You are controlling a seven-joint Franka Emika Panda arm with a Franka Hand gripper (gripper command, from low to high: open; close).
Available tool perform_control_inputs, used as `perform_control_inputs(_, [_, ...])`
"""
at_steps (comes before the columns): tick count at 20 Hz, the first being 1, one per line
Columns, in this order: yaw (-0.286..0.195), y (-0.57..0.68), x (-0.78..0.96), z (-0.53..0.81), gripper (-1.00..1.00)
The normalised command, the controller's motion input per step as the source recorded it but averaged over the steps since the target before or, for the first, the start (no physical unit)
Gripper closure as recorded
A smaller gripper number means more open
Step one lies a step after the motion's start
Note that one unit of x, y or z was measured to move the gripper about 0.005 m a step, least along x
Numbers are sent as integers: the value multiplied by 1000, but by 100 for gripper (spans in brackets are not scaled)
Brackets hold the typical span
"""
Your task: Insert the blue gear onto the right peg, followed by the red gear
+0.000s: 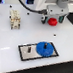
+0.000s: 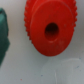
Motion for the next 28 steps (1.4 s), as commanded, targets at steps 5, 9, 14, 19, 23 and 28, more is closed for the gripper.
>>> perform_control_inputs(5, [0, 19, -73, -105, 100])
perform_control_inputs(9, [0, 5, 20, 133, 100])
perform_control_inputs(14, [0, 20, 169, 492, 100])
perform_control_inputs(19, [0, -33, 347, 602, 100])
perform_control_inputs(23, [0, -160, 522, 578, 100])
perform_control_inputs(28, [0, -247, 645, 557, 100])
